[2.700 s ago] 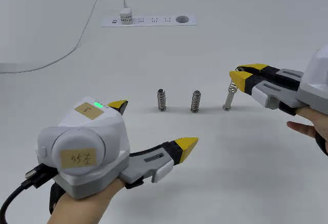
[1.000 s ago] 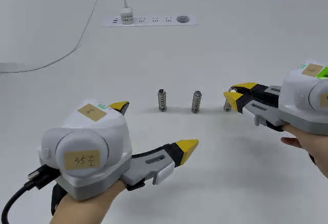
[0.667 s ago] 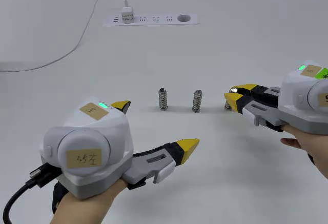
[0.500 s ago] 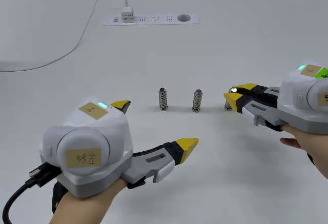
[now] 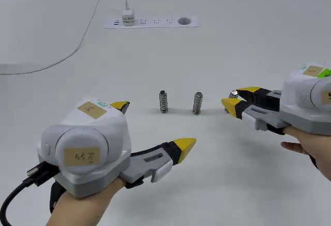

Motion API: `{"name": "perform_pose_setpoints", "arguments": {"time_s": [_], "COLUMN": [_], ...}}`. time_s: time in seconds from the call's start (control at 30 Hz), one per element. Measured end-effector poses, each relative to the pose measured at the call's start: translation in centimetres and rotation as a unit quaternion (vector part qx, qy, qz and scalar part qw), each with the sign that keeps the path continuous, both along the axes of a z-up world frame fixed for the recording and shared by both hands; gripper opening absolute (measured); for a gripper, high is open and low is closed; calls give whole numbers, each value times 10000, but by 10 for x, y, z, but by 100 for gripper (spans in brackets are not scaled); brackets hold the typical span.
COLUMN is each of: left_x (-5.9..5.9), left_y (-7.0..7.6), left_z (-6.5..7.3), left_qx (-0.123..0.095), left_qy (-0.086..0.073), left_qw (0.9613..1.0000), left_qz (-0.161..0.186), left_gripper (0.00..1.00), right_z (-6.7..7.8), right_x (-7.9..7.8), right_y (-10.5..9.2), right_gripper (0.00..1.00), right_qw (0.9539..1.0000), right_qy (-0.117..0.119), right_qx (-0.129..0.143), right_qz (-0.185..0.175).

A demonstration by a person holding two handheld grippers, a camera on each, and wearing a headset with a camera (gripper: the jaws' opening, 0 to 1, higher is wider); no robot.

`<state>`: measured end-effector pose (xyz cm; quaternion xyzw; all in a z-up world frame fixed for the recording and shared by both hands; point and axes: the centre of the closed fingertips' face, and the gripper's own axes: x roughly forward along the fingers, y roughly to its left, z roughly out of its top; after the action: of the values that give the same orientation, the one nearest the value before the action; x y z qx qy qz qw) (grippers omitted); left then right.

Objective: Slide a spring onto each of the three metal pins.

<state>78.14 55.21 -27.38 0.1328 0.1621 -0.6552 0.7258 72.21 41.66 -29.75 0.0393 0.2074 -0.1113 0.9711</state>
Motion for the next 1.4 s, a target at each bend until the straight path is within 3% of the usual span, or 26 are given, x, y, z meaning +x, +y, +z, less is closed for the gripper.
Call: {"name": "perform_pose_setpoints", "arguments": {"time_s": [0.4,0.57,0.97,1.23,1.4], "left_x": [6,6,3,0,-2], "left_y": [0,3,11,16,20], "left_z": [5,5,9,18,19], "left_qx": [-25,42,83,-52,2], "left_qy": [44,42,66,122,67], "left_qw": [10000,10000,9998,9997,9997], "left_qz": [-4,-39,-168,-191,-241], "left_gripper": [84,83,85,87,89], "right_z": [20,22,28,35,40], "right_x": [-7,-10,-25,-36,-42], "right_y": [6,11,29,41,46], "right_gripper": [37,46,56,64,67], "right_qw": [9997,9995,9994,9991,9989], "right_qy": [-150,-108,1,10,-22], "right_qx": [169,281,313,388,441], "right_qz": [-30,10,114,143,127]}}
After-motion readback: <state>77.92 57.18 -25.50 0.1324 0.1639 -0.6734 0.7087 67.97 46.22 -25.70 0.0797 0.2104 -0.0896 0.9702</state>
